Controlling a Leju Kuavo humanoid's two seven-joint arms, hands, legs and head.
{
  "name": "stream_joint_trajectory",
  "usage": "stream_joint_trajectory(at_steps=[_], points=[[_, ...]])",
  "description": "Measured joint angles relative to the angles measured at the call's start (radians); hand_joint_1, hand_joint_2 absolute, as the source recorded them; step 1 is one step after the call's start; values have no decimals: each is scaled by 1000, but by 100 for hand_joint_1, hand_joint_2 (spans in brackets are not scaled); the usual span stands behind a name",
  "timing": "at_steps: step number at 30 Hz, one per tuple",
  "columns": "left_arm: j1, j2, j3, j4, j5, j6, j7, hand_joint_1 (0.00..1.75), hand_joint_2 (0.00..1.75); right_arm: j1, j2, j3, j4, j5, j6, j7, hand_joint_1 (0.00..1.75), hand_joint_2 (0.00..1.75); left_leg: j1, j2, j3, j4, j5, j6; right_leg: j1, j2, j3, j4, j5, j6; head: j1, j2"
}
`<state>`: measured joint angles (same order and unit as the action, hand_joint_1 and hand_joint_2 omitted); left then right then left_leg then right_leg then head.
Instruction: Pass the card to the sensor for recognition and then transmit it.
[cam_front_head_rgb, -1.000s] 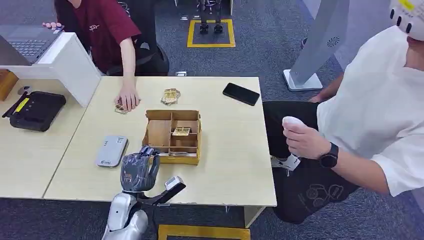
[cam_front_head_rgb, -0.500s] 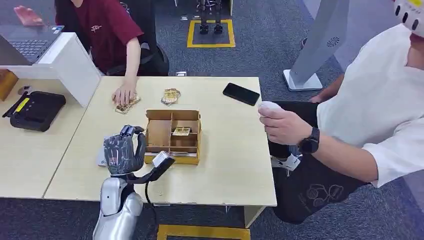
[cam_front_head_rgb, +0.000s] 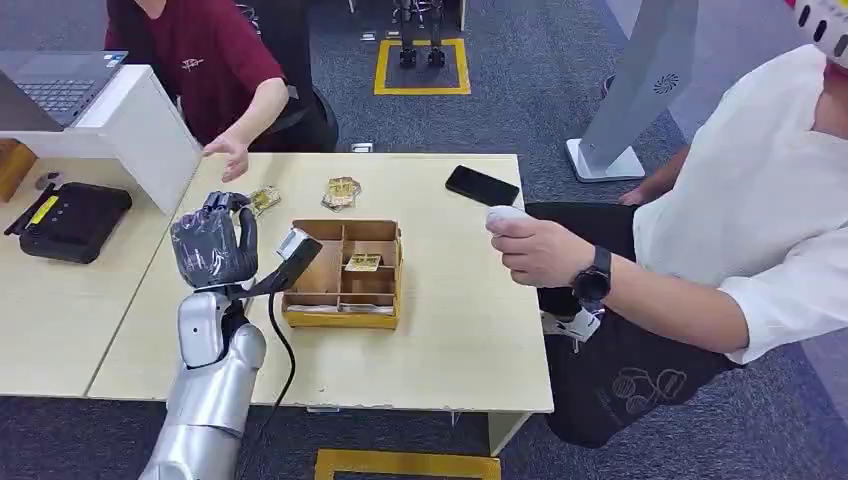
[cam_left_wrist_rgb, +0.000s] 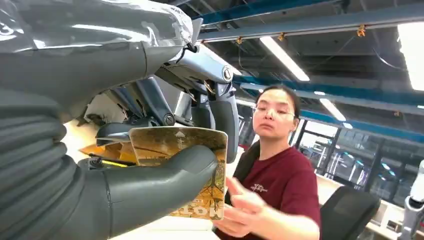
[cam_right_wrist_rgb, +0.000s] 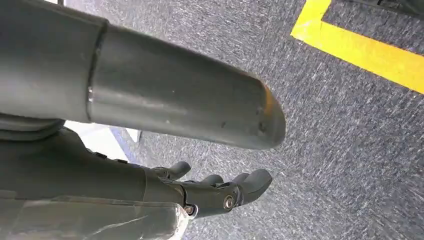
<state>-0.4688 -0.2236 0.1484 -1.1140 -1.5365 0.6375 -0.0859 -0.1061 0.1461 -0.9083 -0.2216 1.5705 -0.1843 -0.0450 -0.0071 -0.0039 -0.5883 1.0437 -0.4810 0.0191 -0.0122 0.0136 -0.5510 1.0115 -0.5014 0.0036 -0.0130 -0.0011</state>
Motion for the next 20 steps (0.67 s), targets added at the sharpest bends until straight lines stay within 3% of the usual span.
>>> stream_joint_trajectory(at_steps=[14,15,16,17,20], points=[[-39,24,18,94,-23,10,24,175,175,0,0,17,-3,-2,-1,-2,0,0,0,0,0,0,0,0,0,0,0,0,0,0,0,0],[-40,24,18,97,-23,10,24,115,175,0,0,17,-3,-2,-1,-2,0,0,0,0,0,0,0,0,0,0,0,0,0,0,0,0],[-40,24,18,99,-23,10,24,14,175,1,0,17,-3,-3,-1,-2,0,0,0,0,0,0,0,0,0,0,0,0,0,0,0,0],[-41,24,18,102,-23,11,24,0,175,1,0,17,-3,-3,-1,-2,0,0,0,0,0,0,0,0,0,0,0,0,0,0,0,0],[-41,25,18,104,-28,14,24,0,175,1,0,17,-3,-4,0,-2,0,0,0,0,0,0,0,0,0,0,0,0,0,0,0,0]])
